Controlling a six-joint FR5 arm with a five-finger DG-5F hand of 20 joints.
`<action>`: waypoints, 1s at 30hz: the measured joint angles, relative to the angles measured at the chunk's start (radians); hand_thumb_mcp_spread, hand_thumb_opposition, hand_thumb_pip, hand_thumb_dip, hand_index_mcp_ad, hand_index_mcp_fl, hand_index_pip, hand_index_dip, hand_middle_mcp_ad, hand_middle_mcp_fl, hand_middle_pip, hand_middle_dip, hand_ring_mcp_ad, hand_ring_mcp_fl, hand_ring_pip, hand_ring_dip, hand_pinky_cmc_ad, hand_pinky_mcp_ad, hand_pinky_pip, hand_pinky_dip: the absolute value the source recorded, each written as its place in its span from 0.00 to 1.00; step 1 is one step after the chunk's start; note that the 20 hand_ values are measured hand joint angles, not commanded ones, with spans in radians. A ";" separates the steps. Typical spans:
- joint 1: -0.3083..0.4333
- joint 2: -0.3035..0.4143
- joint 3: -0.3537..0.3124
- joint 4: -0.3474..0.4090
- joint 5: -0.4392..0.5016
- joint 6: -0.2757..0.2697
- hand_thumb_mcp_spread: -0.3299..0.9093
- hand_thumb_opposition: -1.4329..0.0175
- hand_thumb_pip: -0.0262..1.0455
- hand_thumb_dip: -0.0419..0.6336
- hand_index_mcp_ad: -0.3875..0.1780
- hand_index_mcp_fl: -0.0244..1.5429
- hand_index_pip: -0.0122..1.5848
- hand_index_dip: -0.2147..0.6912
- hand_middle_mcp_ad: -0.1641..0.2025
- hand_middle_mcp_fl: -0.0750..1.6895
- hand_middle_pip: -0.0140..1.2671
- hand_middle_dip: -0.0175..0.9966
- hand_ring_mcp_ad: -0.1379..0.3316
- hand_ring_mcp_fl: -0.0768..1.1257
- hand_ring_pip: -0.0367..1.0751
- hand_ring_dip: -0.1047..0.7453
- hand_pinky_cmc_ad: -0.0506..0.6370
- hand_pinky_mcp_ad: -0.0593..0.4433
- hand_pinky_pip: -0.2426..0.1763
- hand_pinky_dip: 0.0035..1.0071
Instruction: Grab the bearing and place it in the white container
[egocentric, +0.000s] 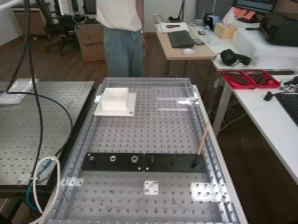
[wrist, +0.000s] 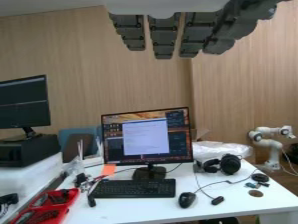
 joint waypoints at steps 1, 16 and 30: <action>0.000 0.001 -0.002 0.002 0.001 0.000 0.27 0.99 0.03 0.08 0.71 0.01 0.02 0.25 0.65 0.05 0.03 0.04 0.45 0.06 0.05 0.14 0.15 0.19 0.55 0.01; 0.003 0.001 -0.004 0.001 0.004 0.001 0.43 0.59 0.33 0.09 0.72 0.02 0.05 0.39 0.65 0.05 0.10 0.17 0.56 0.07 0.12 0.19 0.47 0.63 0.43 0.20; 0.013 -0.002 -0.036 0.022 0.029 -0.020 0.42 0.55 0.40 0.09 0.73 0.03 0.05 0.40 0.70 0.05 0.11 0.19 0.62 0.06 0.12 0.19 0.53 0.68 0.41 0.22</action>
